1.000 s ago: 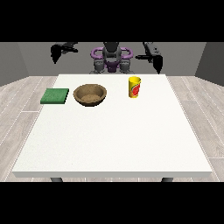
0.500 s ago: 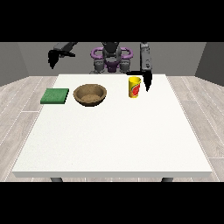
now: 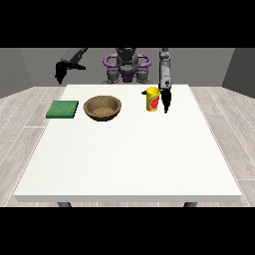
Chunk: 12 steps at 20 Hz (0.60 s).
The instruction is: Pick the cup and pour the ball into the bowl, then pick the bowl and place it on the pad
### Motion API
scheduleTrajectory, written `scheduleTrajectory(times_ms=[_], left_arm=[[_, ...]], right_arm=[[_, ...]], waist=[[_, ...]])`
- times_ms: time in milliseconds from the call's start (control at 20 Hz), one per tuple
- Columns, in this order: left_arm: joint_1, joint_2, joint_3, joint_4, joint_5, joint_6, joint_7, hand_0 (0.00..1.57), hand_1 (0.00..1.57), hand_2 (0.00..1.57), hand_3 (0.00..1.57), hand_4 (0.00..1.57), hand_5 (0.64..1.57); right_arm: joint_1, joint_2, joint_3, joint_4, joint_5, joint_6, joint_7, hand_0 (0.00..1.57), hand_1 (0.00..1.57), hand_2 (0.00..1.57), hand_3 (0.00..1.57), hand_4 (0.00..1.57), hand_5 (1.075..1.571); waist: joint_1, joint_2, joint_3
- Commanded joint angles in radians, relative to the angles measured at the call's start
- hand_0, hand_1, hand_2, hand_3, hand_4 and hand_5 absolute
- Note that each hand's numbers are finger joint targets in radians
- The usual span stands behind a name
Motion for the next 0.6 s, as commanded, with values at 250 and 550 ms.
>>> scheduleTrajectory(times_ms=[250, 550], left_arm=[[-0.144, 0.016, 0.045, 0.181, 0.016, 0.068, -0.078, 0.00, 0.00, 0.00, 0.00, 0.00, 1.559], [-0.031, -0.042, -0.030, 0.197, -0.150, 0.351, -0.213, 1.32, 1.32, 1.57, 1.57, 1.45, 1.245]], right_arm=[[-0.037, -0.041, -0.015, 0.020, -0.015, 0.036, 0.001, 0.00, 0.00, 0.00, 0.00, 0.00, 1.571], [-0.059, -0.071, -0.037, -0.003, -0.046, 0.053, 0.020, 0.00, 0.00, 0.00, 0.00, 0.00, 1.570]], waist=[[-0.045, 0.035, -0.0004], [-0.089, 0.066, -0.0008]])
